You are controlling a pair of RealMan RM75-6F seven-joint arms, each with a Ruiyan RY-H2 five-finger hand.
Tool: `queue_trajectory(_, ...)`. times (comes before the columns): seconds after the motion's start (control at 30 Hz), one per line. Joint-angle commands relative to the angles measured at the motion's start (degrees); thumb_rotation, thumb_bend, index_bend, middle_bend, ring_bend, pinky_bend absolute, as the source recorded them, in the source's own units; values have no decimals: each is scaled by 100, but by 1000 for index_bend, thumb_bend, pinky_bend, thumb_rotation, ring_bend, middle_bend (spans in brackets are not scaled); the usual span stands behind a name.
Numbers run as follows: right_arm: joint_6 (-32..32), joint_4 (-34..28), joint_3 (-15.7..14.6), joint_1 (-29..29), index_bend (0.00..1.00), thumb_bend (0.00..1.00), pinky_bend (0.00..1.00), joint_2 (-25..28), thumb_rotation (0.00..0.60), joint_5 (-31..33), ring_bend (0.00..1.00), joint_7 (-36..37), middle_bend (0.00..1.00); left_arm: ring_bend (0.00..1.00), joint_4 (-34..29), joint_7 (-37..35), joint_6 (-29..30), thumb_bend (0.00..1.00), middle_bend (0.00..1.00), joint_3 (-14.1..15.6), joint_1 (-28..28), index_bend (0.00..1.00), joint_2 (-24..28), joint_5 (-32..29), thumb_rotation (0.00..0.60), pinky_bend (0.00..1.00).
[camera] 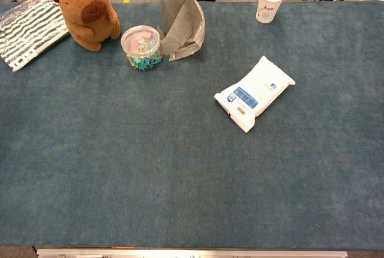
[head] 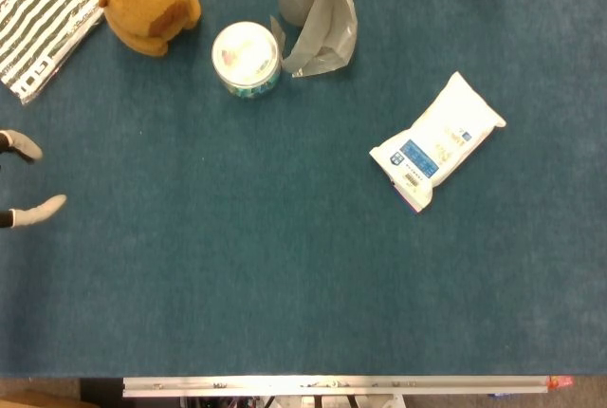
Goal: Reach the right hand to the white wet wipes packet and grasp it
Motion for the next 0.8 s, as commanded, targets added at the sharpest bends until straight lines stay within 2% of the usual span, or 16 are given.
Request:
queue_trajectory(0.03,-237,-94,-20,205,599,0,398,-40,600,-134,424,337,628,489,40,-997,-435,92,603,-1,-204,550,135,8,505,635)
queue_trajectory(0.1,-364,-144,-26,299,638,0,400,-65,600,-159,459,487,663,530,15,-1384,-610,92,644,17,-277,591,192,18,502,681)
queue_trajectory(0.13,-459,-168,-28,368,648,0,400,-81,600,-175,471,577,673,541,0,-1637,-731,92,657,35,-330,603,233,41,480,692)
queue_trajectory(0.23,-675,-224,-10,549,699,0,434,-149,600,-195,536,799,719,584,-22,-2261,-985,92,717,83,-455,657,362,137,323,738)
queue_trajectory(0.4,-1010,-385,6,849,808,0,579,-213,600,-273,673,1186,815,697,-25,-3038,-1294,37,854,173,-647,787,505,332,51,836)
queue_trajectory(0.43,-1070,-426,15,918,829,0,605,-233,600,-294,696,1289,834,710,-38,-3225,-1373,29,869,199,-695,801,542,371,29,845)
queue_trajectory(0.5,-1173,-494,19,1025,890,0,667,-252,600,-329,759,1481,890,753,-55,-3481,-1480,12,919,238,-766,842,587,431,0,875)
queue_trajectory(0.6,-1401,-614,14,1222,944,0,731,-247,600,-362,828,1848,961,800,-87,-3933,-1640,2,968,301,-875,883,645,512,0,909)
queue_trajectory(0.8,-1734,-771,11,1567,1000,0,838,-303,600,-426,939,2548,1000,884,-84,-4586,-1785,0,1000,394,-1037,948,679,645,0,952)
